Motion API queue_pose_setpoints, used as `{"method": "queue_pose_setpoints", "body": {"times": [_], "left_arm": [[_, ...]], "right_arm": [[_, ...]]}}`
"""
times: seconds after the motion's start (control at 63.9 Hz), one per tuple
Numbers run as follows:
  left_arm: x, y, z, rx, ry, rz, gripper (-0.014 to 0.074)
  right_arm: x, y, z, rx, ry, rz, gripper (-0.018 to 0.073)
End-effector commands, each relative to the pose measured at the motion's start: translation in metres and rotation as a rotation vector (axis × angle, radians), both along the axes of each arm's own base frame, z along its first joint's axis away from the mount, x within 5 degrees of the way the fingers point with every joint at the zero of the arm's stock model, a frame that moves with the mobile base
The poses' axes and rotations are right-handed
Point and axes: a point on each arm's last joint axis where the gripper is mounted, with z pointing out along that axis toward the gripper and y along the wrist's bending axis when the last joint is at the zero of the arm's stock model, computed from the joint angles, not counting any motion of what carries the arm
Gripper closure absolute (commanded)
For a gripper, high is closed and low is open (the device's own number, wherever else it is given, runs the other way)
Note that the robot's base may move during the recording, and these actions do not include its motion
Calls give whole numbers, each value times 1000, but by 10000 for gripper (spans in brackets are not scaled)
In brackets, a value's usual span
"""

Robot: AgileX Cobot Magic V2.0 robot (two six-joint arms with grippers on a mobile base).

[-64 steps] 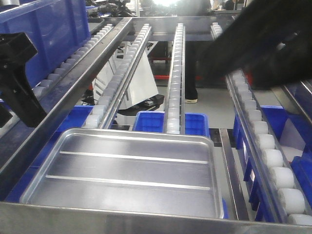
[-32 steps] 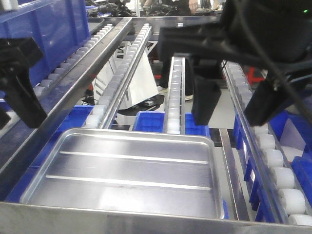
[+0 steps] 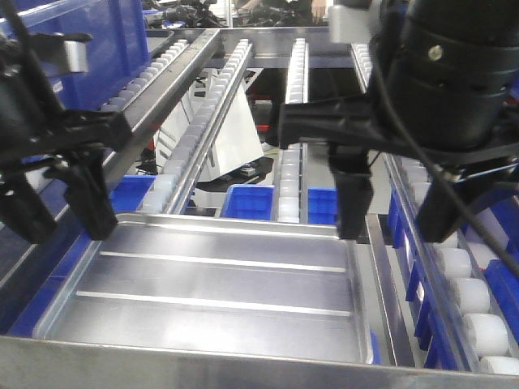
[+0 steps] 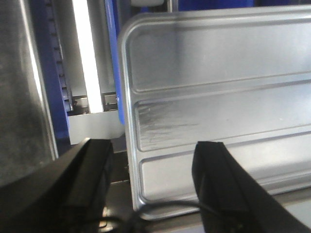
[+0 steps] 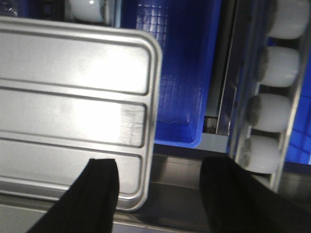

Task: Grab silver tray and stack on right shelf
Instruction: 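Lower both grippers onto the short edges of the silver tray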

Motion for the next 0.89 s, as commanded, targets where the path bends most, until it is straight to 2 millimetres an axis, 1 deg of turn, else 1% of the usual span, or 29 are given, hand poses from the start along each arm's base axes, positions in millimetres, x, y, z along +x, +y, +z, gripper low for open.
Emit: {"method": "queue_pose_setpoints", "body": {"times": [0.0, 0.11, 0.313, 0.501, 0.626, 0.814, 0.877], "left_arm": [[4, -4, 13, -10, -52, 14, 312], [6, -4, 7, 23, -46, 17, 312], [9, -7, 4, 19, -65, 12, 312], [11, -14, -12, 52, -29, -16, 312], [13, -16, -22, 62, 0, 3, 312], [16, -17, -30, 65, 9, 14, 314], [17, -17, -31, 67, 12, 14, 328]], "right_arm": [[6, 6, 14, 58, -68, 45, 87], [11, 8, 5, 43, -51, 43, 87], [22, 7, -12, 18, -20, 21, 87], [27, 12, -24, 14, -14, 30, 87], [29, 13, -33, -4, 8, 30, 92], [33, 17, -43, -5, 10, 41, 95], [34, 18, -46, -5, 9, 49, 111]]}}
